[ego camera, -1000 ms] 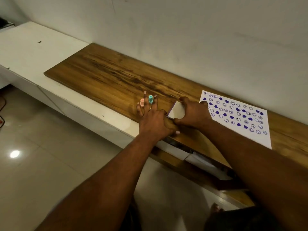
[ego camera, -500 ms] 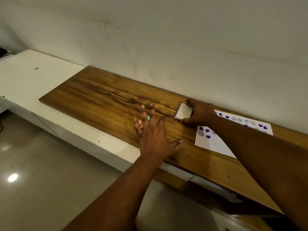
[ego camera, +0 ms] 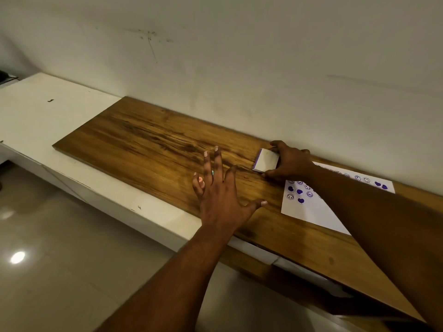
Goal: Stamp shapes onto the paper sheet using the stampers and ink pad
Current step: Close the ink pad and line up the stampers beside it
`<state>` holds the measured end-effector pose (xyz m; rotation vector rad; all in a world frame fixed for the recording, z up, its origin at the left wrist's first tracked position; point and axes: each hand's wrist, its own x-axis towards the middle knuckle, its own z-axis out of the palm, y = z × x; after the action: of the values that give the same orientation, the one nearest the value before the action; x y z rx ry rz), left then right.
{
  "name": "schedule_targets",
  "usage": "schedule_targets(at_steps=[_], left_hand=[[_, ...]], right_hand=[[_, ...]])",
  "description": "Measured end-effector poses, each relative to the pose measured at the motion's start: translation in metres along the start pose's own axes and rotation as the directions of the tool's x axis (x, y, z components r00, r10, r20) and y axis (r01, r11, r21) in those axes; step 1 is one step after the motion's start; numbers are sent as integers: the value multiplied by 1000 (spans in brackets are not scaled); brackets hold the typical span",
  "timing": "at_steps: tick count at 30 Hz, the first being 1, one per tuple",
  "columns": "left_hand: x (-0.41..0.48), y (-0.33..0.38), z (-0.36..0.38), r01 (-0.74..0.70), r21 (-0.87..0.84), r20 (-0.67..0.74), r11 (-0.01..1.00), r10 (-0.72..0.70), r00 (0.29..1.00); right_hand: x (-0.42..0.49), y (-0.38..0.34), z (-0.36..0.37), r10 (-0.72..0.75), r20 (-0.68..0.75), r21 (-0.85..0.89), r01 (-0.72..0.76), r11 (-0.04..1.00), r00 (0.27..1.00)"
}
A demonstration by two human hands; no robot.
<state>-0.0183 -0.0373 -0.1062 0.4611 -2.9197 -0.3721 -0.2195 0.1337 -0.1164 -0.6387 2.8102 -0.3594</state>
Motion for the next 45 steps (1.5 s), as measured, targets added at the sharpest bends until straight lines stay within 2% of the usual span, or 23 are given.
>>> schedule_targets(at_steps=[6,13,16,18,20,22,24,27,30,33,39,42,45], left_hand=[[0,-3,2,6,-19,-9,1000,-6,1000],[1,-8,8,-46,-152,-201,987,15,979],[0,-12,7,-46,-219,-264,975,-13,964],[2,-19,9,-7,-293,-289,956,-81,954],[4,-27,13,77,-403,-297,912,-210,931],[8,-40,16,180,-511,-281,841,-361,889],[13,-55,18,279,-537,-234,796,-459,857],[18,-74,17,409,-471,-108,781,-512,852],[18,-83,12,488,-388,15,782,-524,852],[18,-86,8,513,-333,77,791,-520,851],[22,-83,11,549,-385,69,741,-570,818],[23,-77,12,546,-408,21,732,-590,807],[25,-77,12,535,-403,-20,742,-592,806]], right_hand=[[-1,1,0,3,1,3,-3,1000,1000],[-5,-1,-2,-16,-19,-18,16,1000,1000],[-18,-22,-7,-137,-232,15,144,989,963],[-25,-44,-8,-272,-305,29,295,955,913],[-28,-68,-5,-405,-246,85,436,896,881],[-26,-90,1,-472,-134,130,487,863,871],[-21,-107,8,-480,-53,170,481,860,876],[-14,-123,21,-481,42,170,468,867,876],[-8,-130,32,-478,47,79,474,877,877],[-5,-135,38,-485,32,-31,486,873,874],[7,-143,37,-440,-9,-143,434,890,898],[27,-136,30,-342,-75,-204,322,925,937],[46,-119,22,-217,-163,-192,185,964,963]])
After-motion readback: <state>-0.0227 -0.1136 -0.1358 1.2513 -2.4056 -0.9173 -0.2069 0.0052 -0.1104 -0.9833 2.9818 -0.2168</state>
